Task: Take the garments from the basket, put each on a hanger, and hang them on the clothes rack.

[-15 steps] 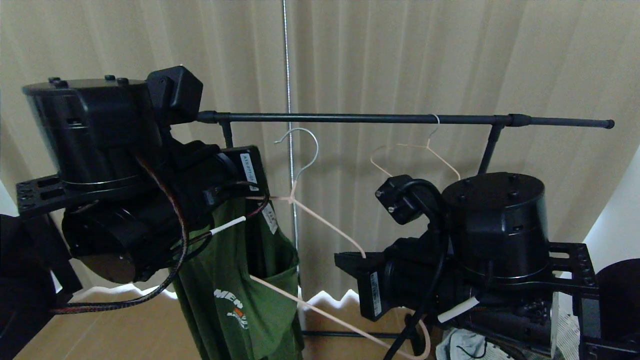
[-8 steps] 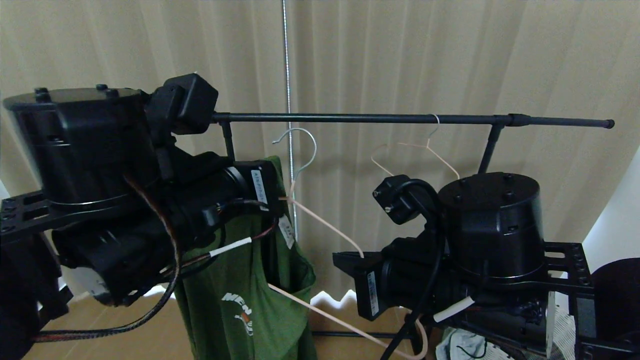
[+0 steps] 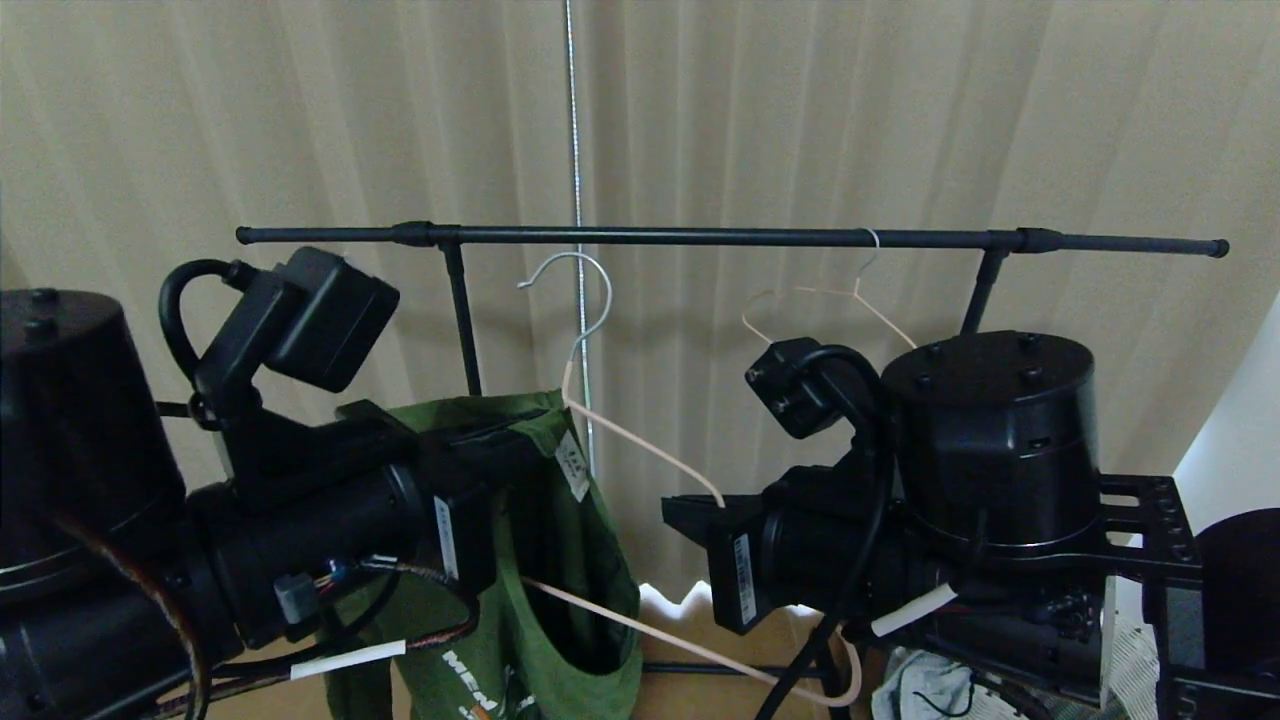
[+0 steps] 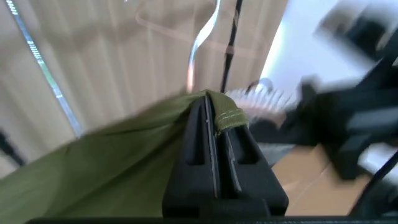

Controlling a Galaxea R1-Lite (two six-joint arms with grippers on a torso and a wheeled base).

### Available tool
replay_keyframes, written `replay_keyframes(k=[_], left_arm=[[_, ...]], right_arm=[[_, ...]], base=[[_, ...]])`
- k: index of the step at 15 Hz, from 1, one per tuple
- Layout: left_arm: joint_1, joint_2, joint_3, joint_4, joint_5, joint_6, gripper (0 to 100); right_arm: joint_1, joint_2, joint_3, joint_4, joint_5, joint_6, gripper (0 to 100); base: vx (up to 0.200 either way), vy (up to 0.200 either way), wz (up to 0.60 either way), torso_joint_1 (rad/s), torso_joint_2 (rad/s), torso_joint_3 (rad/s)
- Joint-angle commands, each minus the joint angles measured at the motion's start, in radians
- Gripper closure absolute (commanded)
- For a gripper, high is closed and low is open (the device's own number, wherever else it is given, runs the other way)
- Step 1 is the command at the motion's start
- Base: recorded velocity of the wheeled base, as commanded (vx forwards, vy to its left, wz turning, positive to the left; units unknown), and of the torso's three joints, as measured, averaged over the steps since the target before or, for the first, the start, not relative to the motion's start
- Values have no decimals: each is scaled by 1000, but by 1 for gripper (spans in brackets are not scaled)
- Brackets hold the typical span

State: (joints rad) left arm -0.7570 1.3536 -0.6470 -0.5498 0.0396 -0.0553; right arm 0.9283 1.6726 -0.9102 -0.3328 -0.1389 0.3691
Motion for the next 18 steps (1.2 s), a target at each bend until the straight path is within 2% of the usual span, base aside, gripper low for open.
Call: replay_keyframes(k=[1,3,4,7,11,14,16,18], left_arm=[[1,-22,32,1,0,8,100],[1,-28,38,1,0,8,100],[1,-36,41,1,0,9,0],[1,-57,41,1,-1,29,0],[2,-105,93,1,-4,117,0],[41,-143,152,-1,-6,149,0],[44,-186,162,-1,-7,152,0],[48,-218,168,1,-7,190,0]], right_arm=[[0,-28,1,-2,-1,-1,100],[-3,-50,4,-2,-2,-3,100],[-9,-56,8,-2,-1,-3,100],[-32,-70,8,-2,-1,-15,100],[-78,-105,14,0,-1,-35,100],[-121,-148,62,0,4,-61,100],[-161,-168,85,-2,7,-90,100],[-186,-178,90,-2,9,-107,100]], base=[[0,0,0,0,0,0],[0,0,0,0,0,0],[0,0,0,0,0,0],[0,0,0,0,0,0],[0,0,0,0,0,0],[0,0,0,0,0,0],[0,0,0,0,0,0],[0,0,0,0,0,0]])
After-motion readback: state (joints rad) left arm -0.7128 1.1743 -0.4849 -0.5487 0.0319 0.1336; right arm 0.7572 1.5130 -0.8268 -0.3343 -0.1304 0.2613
